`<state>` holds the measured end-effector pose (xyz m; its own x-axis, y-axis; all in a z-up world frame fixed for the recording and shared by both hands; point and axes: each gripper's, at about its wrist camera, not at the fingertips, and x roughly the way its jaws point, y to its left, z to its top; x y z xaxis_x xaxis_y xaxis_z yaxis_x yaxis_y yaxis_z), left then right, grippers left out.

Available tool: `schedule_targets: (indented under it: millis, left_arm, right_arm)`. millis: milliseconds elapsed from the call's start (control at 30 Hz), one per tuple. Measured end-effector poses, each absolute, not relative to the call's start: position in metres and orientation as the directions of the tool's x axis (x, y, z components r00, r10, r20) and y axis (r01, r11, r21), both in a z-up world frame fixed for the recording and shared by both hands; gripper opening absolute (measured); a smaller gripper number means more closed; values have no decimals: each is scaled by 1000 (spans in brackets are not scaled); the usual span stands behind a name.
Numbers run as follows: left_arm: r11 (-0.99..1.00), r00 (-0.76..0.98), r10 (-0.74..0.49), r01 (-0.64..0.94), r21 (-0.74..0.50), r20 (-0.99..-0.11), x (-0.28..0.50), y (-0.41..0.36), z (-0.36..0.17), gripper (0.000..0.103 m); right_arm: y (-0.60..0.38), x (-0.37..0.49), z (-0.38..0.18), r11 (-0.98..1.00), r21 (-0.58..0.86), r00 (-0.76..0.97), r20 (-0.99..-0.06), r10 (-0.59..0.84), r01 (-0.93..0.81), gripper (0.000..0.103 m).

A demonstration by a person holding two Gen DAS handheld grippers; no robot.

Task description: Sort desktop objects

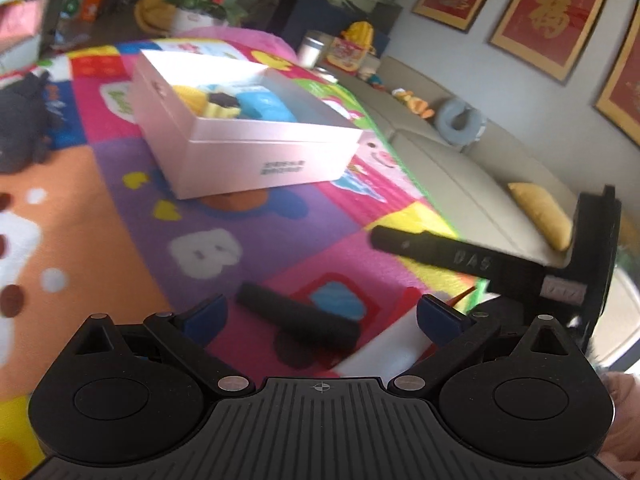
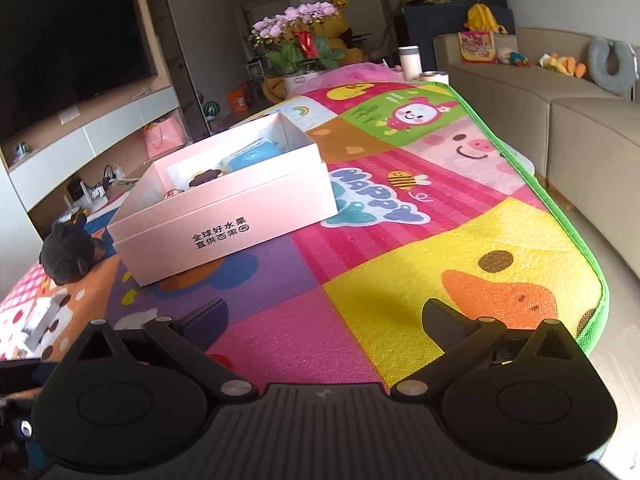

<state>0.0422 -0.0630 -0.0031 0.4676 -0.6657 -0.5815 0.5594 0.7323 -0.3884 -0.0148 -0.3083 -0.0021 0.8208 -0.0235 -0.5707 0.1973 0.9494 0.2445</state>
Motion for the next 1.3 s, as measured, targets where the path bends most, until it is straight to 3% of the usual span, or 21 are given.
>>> schedule_targets:
  millis: [133, 267, 433, 533, 667, 867, 1033, 1300]
  left_arm:
    - [819, 562, -547, 511, -259, -621, 27, -50, 1, 103]
    - [814, 559, -534, 543, -206, -634, 11, -42, 3, 103]
    - [834, 603, -489, 534, -137, -630, 1, -40, 1, 103]
    - [869, 649, -447, 477, -128, -616, 2, -32, 3, 103]
    - [927, 739, -314, 375, -23, -595, 1, -17, 2, 103]
    - [969, 760, -247, 201, -143, -602, 11, 26, -5, 103]
    - [965, 757, -256, 161, -208, -601, 15, 38, -7, 103]
    - [965, 757, -254, 159, -207, -602, 14, 36, -8, 103]
  right_arm:
    - [-312, -19, 0, 942, 260, 831, -555, -33, 211, 103]
    - [-300, -26, 12, 977, 191, 839, -543, 27, 92, 103]
    - [-266, -28, 30, 977, 134, 756, -618, 215, -168, 103]
    - [-243, -18, 33, 969, 86, 695, -682, 226, -231, 103]
    - [-222, 4, 30, 961, 59, 616, -756, 220, -271, 103]
    - [-205, 21, 23, 952, -94, 593, -799, 102, -291, 103]
    - [-204, 9, 30, 921, -350, 759, -643, -103, -172, 103]
    - [-234, 2, 24, 979, -171, 723, -689, -41, -108, 103]
